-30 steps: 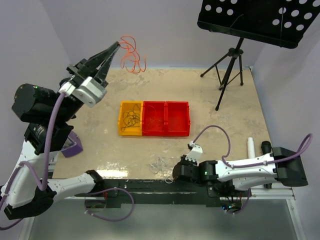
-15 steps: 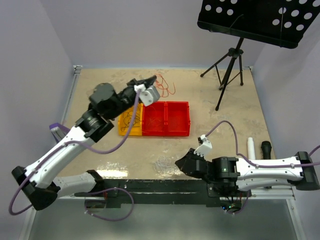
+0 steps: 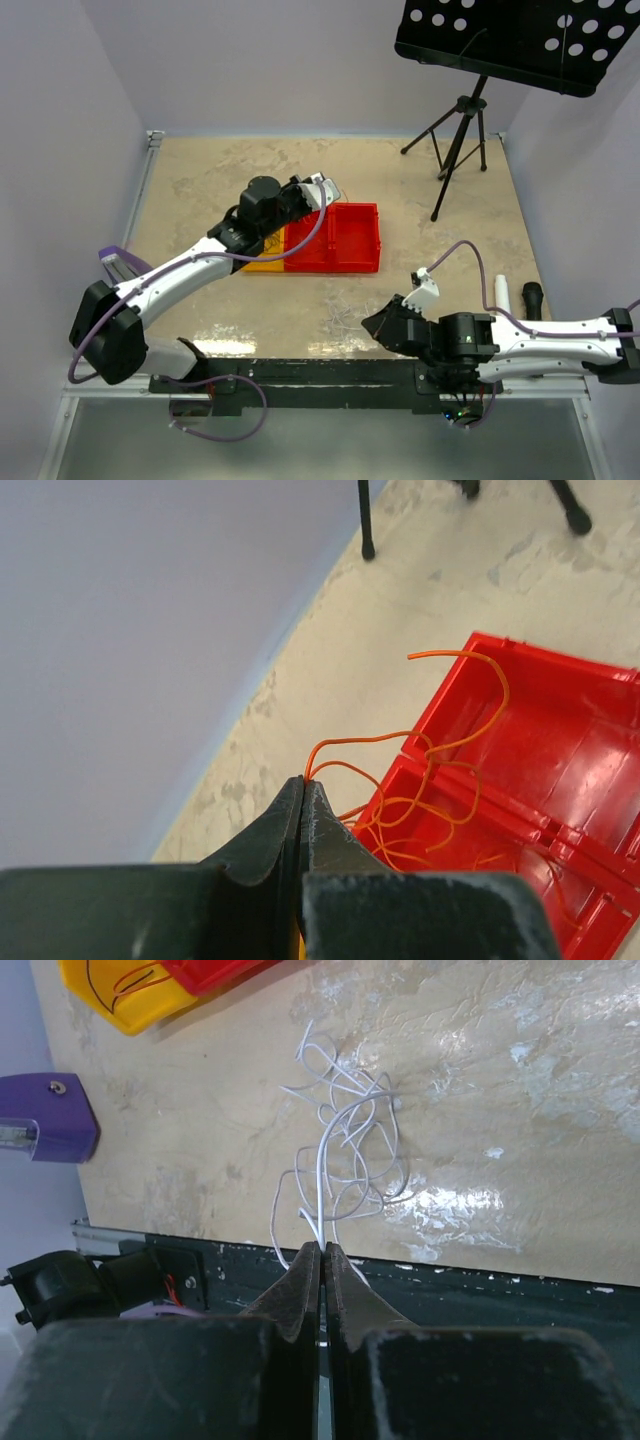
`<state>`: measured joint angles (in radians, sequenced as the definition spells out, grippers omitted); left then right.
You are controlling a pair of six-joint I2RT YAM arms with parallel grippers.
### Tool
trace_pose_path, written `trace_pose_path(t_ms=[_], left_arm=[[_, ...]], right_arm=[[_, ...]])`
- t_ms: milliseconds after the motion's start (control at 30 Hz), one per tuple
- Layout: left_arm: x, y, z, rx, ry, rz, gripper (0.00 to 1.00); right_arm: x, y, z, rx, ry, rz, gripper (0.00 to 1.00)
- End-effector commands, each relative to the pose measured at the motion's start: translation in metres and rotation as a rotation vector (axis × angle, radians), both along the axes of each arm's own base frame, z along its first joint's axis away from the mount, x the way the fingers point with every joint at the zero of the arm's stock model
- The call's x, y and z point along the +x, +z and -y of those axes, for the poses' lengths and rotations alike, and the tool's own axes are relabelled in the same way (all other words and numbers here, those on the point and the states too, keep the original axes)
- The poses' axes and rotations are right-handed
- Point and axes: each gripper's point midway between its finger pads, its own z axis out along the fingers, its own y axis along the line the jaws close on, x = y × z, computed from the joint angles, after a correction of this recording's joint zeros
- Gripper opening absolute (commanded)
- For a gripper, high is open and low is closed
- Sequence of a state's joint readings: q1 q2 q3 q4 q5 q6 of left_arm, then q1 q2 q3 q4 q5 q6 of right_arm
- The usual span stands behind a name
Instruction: Untangle the cables
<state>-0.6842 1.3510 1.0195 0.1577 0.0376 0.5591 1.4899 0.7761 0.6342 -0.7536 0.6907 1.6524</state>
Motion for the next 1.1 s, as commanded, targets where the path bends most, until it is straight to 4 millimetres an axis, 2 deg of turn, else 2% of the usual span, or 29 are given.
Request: trace_pose_path(t_ms=[0, 133, 300, 367, 400, 433, 667, 800, 933, 967, 1067], left_arm=[[0.014, -0.019, -0.002, -0.048, 0.057, -0.029, 0.00], [0.013, -0.055, 0.000, -0.033, 0.071, -0.131, 0.00], [0.013, -0.079, -0.005, -0.045, 0.126, -0.207, 0.00], [0.011, -0.089, -0.010, -0.029, 0.154, -0.248, 0.05], [0.009, -0.092, -0.014, -0.028, 0.171, -0.259, 0.10], [0.007, -0.095, -0.018, -0.033, 0.180, -0.268, 0.10], [0.005, -0.110, -0.047, -0.039, 0.312, -0.334, 0.07], [0.001, -0.124, -0.055, -0.005, 0.338, -0.353, 0.07], [0.002, -0.118, -0.053, -0.011, 0.328, -0.344, 0.11], [0.002, -0.112, -0.049, -0.017, 0.300, -0.337, 0.16], [-0.014, -0.087, -0.019, -0.049, 0.093, -0.325, 0.42]], right_arm=[[0.009, 0.016, 0.006, 0.034, -0.054, 0.029, 0.00], [0.010, 0.020, 0.009, 0.041, -0.061, 0.035, 0.00], [0.011, 0.027, 0.009, 0.069, -0.063, 0.044, 0.00], [0.011, 0.028, 0.009, 0.066, -0.064, 0.047, 0.00], [0.011, 0.029, 0.009, 0.067, -0.064, 0.047, 0.00], [0.011, 0.029, 0.009, 0.069, -0.065, 0.046, 0.00], [0.011, 0.030, 0.007, 0.076, -0.063, 0.043, 0.00], [0.010, 0.028, 0.004, 0.071, -0.058, 0.040, 0.00], [0.011, 0.029, 0.001, 0.069, -0.057, 0.040, 0.00], [0.010, 0.029, 0.000, 0.066, -0.054, 0.040, 0.00], [0.011, 0.029, -0.001, 0.059, -0.051, 0.042, 0.00]])
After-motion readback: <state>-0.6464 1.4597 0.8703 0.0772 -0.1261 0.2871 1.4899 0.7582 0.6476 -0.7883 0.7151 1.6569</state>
